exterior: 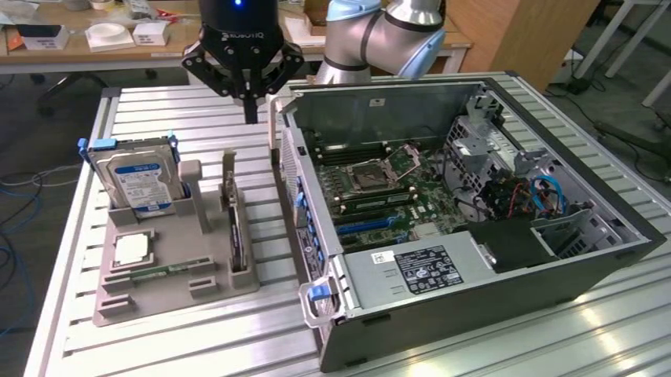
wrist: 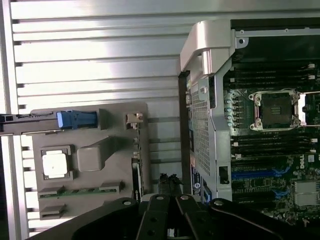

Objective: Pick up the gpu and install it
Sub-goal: 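Reach for the gpu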

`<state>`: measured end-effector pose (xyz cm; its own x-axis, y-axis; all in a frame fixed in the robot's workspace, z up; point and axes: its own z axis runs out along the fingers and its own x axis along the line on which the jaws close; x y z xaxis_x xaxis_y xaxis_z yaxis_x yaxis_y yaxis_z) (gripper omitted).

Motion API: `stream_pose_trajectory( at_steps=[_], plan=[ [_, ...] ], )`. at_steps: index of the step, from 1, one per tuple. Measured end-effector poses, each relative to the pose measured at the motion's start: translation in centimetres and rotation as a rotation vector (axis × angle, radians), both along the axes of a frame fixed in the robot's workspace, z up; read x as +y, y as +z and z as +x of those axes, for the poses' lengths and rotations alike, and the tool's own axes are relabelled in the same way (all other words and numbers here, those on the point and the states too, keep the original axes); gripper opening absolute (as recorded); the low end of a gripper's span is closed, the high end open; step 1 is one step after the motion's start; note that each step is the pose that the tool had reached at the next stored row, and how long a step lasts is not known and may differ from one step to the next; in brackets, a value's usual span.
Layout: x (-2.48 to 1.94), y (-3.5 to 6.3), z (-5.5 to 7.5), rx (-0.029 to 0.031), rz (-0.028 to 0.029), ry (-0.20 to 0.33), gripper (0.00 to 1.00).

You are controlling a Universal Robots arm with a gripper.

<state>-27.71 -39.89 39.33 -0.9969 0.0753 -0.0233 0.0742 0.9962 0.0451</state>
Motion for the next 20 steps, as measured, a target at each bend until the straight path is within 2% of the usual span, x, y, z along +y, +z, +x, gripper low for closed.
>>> stream_pose_trajectory(
  at_steps=[20],
  plan=[
    [0.00, 0.00, -2.1, -0.0001, 0.0000, 0.000, 0.10]
  ],
)
